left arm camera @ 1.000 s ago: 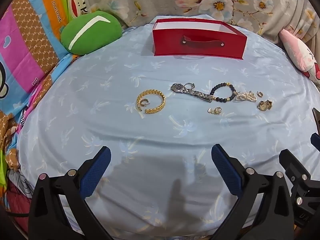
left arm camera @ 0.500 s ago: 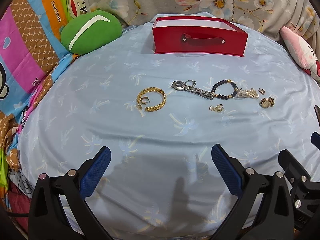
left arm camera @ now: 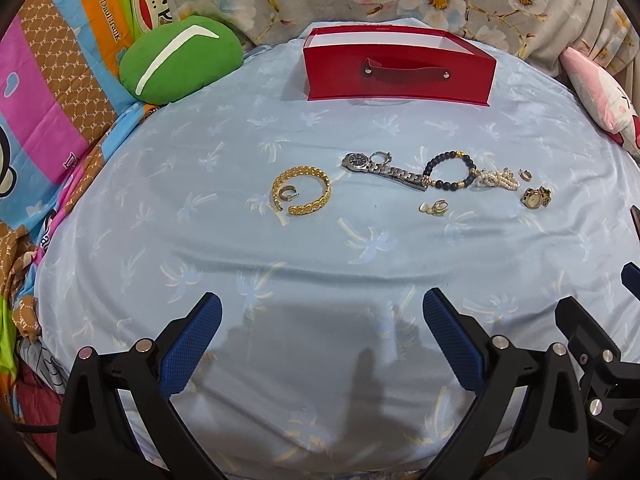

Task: Organize jewelry

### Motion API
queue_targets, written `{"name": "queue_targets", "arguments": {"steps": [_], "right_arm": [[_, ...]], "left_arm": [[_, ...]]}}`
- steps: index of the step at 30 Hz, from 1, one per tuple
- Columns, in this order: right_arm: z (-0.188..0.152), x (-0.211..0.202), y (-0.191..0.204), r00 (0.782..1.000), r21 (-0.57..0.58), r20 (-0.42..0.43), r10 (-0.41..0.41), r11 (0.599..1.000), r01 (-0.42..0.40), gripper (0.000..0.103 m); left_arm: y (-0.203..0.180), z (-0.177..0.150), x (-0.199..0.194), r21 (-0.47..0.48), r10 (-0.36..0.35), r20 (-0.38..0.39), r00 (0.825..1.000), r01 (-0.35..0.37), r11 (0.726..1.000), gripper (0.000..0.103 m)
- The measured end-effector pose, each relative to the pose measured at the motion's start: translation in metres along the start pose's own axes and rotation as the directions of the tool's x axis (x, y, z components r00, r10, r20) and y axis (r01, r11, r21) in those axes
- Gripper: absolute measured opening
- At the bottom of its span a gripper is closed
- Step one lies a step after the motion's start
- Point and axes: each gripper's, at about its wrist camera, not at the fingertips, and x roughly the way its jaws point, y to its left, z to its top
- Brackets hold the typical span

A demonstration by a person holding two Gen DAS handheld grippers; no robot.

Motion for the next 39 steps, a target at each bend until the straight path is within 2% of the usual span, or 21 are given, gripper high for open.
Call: {"name": "queue_targets", "arguments": {"steps": [39], "right_arm": [[-0.005,0.007,0.004,1.0,0.002,-0.011,0.004,1.0,-0.004,0.098]], "left_arm": [[-0.001,-0.002,0.011,0.001,0.006,-0.034,0.999,-0.006,1.0,0.098]]}}
